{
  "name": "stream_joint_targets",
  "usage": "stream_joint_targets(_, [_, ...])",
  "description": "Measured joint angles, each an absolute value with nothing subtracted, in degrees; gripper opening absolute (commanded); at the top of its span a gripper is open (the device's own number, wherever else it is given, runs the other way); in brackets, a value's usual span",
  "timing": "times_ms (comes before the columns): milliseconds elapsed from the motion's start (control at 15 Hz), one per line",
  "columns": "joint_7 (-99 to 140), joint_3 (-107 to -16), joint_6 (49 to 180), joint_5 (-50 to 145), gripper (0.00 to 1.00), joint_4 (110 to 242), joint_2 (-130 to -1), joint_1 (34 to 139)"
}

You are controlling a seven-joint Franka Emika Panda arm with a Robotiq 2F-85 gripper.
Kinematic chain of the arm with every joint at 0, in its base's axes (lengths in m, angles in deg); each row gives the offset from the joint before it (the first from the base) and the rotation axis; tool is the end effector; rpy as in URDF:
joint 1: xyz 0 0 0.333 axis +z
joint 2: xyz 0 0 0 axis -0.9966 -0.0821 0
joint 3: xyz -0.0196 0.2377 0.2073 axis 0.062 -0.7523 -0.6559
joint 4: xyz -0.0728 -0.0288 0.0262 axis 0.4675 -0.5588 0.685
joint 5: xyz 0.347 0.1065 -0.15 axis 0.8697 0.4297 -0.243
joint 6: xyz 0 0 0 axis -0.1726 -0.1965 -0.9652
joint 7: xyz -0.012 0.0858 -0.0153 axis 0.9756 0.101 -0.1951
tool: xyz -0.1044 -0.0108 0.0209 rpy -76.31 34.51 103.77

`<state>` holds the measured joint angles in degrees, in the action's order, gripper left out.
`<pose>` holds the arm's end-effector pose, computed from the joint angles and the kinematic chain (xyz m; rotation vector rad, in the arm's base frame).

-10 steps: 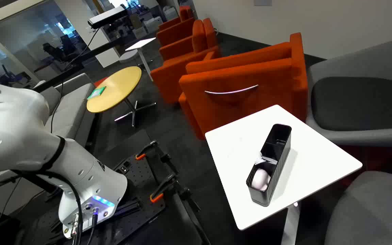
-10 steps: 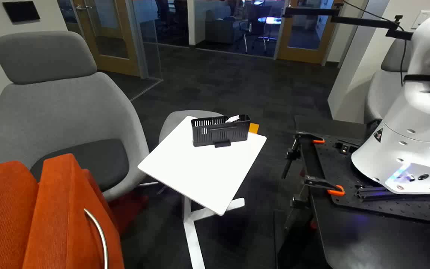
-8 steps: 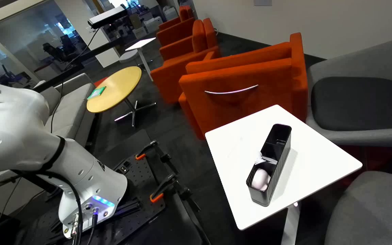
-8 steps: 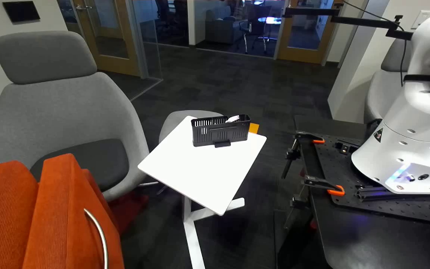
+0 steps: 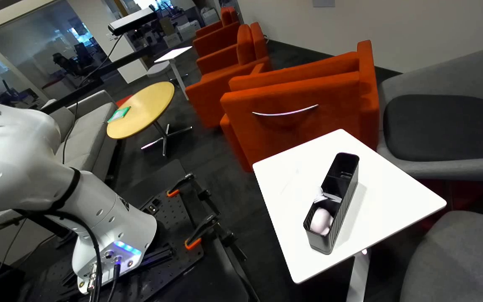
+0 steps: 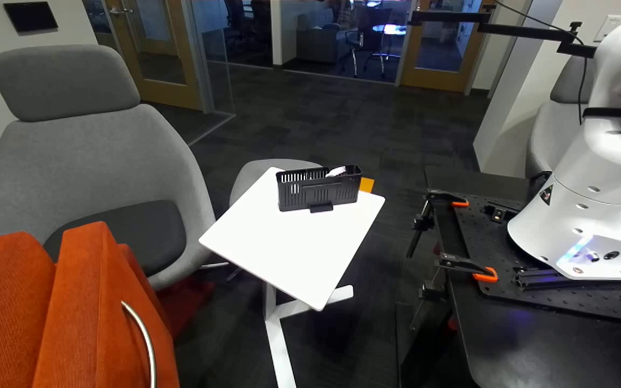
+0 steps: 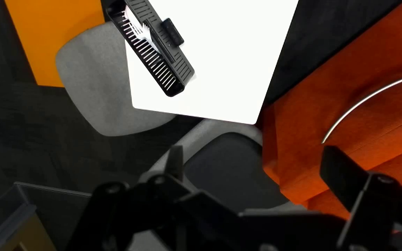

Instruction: Move the rack to the left

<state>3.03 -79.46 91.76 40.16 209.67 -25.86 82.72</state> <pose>0.4414 0.0922 0.5554 2.8956 -0.1958 0.3132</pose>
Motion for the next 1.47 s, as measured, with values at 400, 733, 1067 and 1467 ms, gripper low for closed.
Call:
stream_joint_targets(400, [3.0,-78.9,91.8,40.0,1.00,209.7,-26.2,82.8])
stream_joint_targets(733, [4.2,-72.9,94.6,37.9,1.00,209.7,-30.9,81.9])
stream_joint_targets(1067, [6.6,-65.1,103.7,34.2,1.00,209.8,-40.0,78.9])
stream_joint_targets(1467, [11.9,-58.6,109.3,36.3,1.00,209.2,-50.2,77.1])
